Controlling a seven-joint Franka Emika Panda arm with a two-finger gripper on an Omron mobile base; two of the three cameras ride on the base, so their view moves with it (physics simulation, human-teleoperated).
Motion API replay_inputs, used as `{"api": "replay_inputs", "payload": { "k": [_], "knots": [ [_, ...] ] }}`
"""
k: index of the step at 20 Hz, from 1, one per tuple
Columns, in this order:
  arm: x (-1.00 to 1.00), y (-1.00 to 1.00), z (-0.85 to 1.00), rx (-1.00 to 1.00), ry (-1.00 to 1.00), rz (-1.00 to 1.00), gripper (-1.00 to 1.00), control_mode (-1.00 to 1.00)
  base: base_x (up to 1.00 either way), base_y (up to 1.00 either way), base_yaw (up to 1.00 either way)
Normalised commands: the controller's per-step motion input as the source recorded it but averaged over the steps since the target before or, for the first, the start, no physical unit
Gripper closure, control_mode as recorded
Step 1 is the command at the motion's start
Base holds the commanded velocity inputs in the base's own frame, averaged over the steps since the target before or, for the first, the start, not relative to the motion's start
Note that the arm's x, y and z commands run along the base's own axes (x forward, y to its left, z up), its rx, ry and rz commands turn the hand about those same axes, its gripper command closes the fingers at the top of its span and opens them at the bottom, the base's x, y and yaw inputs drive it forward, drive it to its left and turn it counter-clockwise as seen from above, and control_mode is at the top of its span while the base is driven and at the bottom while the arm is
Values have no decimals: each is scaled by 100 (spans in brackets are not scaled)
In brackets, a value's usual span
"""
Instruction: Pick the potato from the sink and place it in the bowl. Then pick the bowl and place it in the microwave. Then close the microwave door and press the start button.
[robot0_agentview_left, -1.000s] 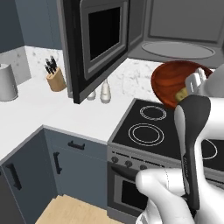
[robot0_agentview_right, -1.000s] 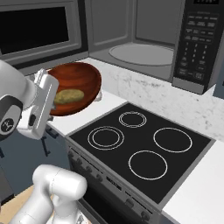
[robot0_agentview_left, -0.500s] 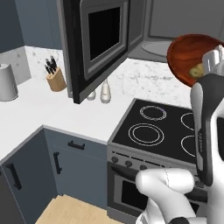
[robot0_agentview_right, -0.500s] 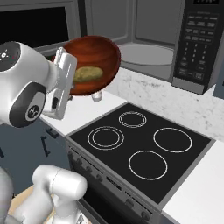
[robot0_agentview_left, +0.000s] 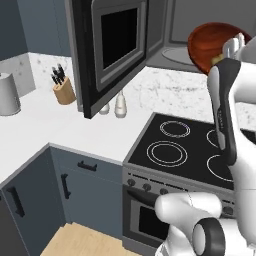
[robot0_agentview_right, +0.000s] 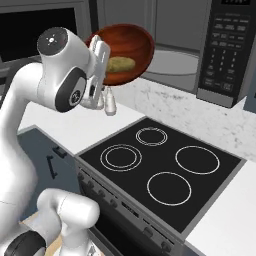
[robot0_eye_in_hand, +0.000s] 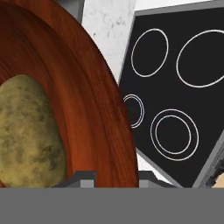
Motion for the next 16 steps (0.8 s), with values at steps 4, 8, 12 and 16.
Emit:
{"api": "replay_inputs", "payload": {
  "k": [4,8,12,16],
  "knots": [
    [99,-35,1,1,3,0,100,-100,0,0,0],
    [97,-46,0,2,2,0,100,-100,0,0,0],
    [70,-49,1,6,4,0,100,-100,0,0,0],
    [65,-42,0,5,1,0,100,-100,0,0,0]
  ]
}}
